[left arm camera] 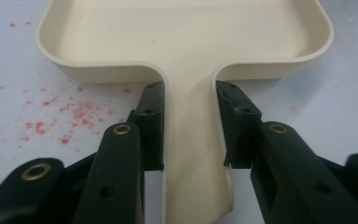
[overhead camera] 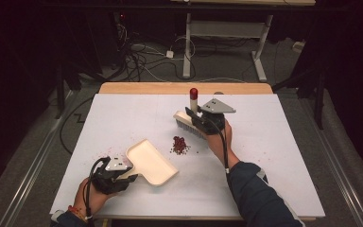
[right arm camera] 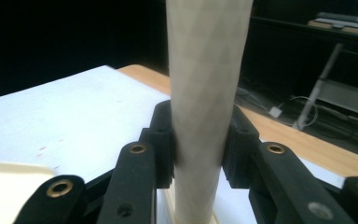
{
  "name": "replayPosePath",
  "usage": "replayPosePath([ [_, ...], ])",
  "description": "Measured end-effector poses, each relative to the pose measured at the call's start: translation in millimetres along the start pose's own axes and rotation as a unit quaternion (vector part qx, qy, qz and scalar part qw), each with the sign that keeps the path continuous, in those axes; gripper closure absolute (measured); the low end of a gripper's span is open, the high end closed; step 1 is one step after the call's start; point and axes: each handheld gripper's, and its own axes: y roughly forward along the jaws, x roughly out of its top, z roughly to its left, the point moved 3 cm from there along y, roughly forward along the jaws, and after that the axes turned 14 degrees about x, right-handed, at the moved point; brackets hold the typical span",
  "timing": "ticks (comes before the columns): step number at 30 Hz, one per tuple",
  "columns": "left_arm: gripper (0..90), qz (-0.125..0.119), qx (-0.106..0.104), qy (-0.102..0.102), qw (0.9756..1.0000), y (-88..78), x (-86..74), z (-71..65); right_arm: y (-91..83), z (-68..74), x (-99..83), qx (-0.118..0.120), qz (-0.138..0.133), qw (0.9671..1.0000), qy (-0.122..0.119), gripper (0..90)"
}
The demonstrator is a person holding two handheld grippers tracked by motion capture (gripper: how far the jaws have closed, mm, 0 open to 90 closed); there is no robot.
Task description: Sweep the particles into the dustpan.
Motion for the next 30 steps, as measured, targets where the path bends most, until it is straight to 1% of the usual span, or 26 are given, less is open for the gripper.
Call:
replayPosePath([
  [1, 63.8, 0.0, 0.0, 0.0, 1.0, 0.3, 0.3, -0.2, 0.0, 0.0, 0.0, 0.0, 0.0, 1.0, 0.0, 70.0],
  [2, 63.8, 0.001, -0.001, 0.0, 1.0, 0.5, 0.7, -0.4, 0.6, 3.1, -0.2, 0.003, 0.002, 1.0, -0.006, 69.9],
  [3, 63.8, 0.001, 0.0, -0.001, 1.0, 0.6, 1.2, -0.9, 1.6, 8.8, -0.1, 0.011, 0.007, 0.9999, -0.008, 69.8],
  [4, 63.8, 0.0, 0.0, 0.0, 1.0, 0.6, 1.8, -1.2, 1.7, 11.0, -0.2, 0.017, 0.008, 0.9998, -0.007, 69.8],
  [7, 63.9, 0.0, -0.001, -0.001, 1.0, 1.1, 3.1, -1.6, 2.1, 14.2, -0.2, 0.023, 0.014, 0.9996, -0.007, 69.4],
  [9, 63.8, 0.0, -0.003, -0.002, 1.0, 2.1, 3.6, -1.4, 0.7, 15.3, -2.4, 0.034, 0.007, 0.9994, -0.004, 69.2],
  [12, 63.8, 0.0, -0.002, -0.002, 1.0, 2.9, 4.3, -1.9, -1.7, 16.0, -3.2, 0.033, 0.005, 0.9994, -0.004, 69.3],
  [14, 63.8, 0.0, -0.001, -0.002, 1.0, 3.2, 4.6, -2.3, -3.8, 15.9, -3.7, 0.038, 0.001, 0.9993, 0.001, 69.3],
  [18, 63.8, 0.0, -0.001, -0.003, 1.0, 3.4, 5.4, -2.5, -5.8, 14.5, -3.6, 0.039, 0.0, 0.9992, 0.0, 69.5],
  [22, 63.8, 0.0, -0.002, -0.004, 1.0, 3.8, 5.5, -2.3, -6.6, 13.4, -4.2, 0.041, -0.003, 0.9992, 0.005, 69.5],
  [25, 63.8, 0.001, -0.003, -0.006, 1.0, 4.8, 5.8, -2.0, -6.9, 14.4, -4.8, 0.048, -0.006, 0.9988, 0.009, 69.5],
  [30, 63.8, -0.001, -0.003, -0.007, 1.0, 5.9, 7.9, -1.1, -6.6, 17.9, -5.6, 0.05, -0.008, 0.9986, 0.012, 69.3],
])
